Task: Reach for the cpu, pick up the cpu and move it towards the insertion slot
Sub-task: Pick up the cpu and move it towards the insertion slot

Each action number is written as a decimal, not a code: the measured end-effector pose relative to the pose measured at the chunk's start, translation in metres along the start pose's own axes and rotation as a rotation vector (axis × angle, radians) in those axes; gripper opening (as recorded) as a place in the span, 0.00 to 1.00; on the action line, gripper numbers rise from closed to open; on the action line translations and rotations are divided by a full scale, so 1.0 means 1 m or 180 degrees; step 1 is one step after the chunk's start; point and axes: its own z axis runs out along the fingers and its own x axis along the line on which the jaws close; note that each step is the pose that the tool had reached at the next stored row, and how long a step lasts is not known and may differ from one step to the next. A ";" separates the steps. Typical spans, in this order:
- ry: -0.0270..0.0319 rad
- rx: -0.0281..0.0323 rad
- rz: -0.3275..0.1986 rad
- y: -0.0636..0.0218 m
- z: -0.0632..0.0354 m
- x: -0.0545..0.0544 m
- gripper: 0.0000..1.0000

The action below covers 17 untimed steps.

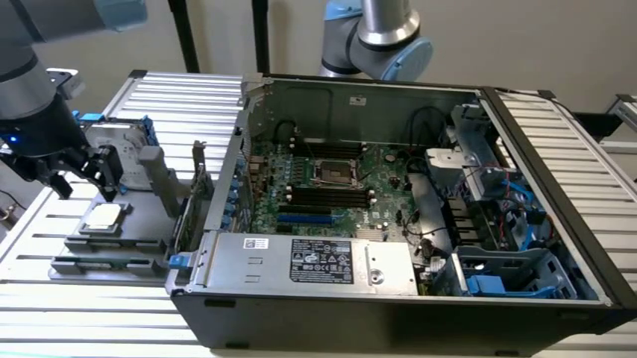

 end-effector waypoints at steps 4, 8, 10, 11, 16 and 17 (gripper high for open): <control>-0.0002 0.0013 0.0011 0.0007 0.0074 0.000 0.71; -0.0011 0.0022 0.0010 0.0019 0.0145 0.000 0.71; -0.0023 0.0023 0.0005 0.0021 0.0180 0.001 0.71; -0.0028 0.0023 0.0004 0.0020 0.0197 0.002 0.71; -0.0048 0.0024 0.0002 0.0017 0.0277 0.003 0.71; -0.0048 0.0025 0.0001 0.0017 0.0286 0.003 0.71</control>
